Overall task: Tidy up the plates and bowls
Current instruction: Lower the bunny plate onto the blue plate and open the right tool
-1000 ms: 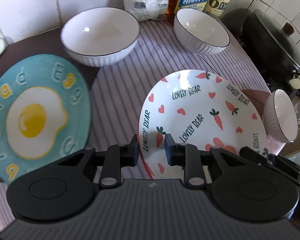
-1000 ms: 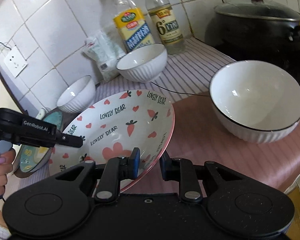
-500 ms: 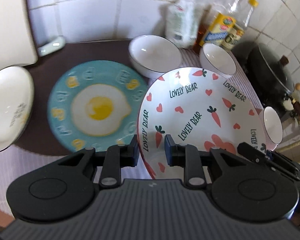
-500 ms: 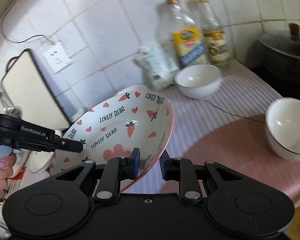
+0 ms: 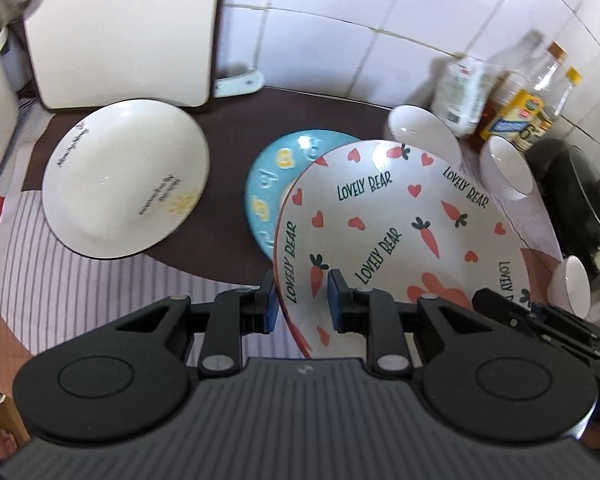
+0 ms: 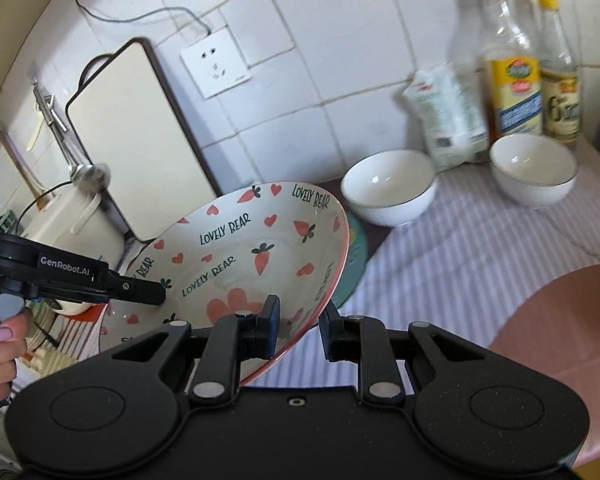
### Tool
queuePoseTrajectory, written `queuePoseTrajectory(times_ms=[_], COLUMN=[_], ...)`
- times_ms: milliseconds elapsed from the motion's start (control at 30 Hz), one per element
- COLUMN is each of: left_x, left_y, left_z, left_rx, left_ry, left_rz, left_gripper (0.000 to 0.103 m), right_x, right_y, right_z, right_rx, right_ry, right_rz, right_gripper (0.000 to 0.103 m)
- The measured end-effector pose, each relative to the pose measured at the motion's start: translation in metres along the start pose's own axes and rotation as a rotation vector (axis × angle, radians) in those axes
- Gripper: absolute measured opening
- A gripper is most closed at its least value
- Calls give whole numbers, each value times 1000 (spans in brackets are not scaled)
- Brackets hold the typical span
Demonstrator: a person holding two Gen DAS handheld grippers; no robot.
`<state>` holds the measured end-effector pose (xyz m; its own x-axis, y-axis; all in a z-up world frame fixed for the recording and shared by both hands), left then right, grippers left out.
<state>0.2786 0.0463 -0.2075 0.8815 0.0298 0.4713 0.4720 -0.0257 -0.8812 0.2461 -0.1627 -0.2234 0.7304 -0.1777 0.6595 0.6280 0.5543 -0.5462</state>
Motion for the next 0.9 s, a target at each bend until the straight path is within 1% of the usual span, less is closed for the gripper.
queuePoseTrajectory(times_ms=[133,333,433,567,667,800,900], left_x=[2,14,19,21,20,20,20], left_y=[16,45,59,76,85,91,96], left_z=[9,13,14,11,10,9,7], left_rx=[16,17,30,58,57,53,60], left_ry=[-24,-59,-63,-44,-46,-61,-70], left_rz=[18,44,60,80,112,146,172], left_gripper=[22,22,22,24,23,23,23], right_x=[-1,6,9,9,7,6,5], right_y=[20,46,58,72,81,86,89], right_z=[-1,-12,-20,-33,-40,-44,-50], right_rx=[19,13,16,21,17,-4,-3], right_ry=[6,-4,-1,24,44,21,51], right_rz=[42,97,124,159,183,174,181], right_gripper=[26,26,26,26,26,26,26])
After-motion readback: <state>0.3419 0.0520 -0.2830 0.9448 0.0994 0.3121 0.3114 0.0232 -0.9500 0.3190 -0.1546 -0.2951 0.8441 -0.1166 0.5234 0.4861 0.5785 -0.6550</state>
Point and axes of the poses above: each gripper's, at about its wrist camera, not at the fingertips, and y roughly the way its jaws point, z to its left, x to its top, the point moved 8 cm from there along y, roughly the way its jaws point, and after that the axes turned 15 degrees about x, right-handed, at the moved point
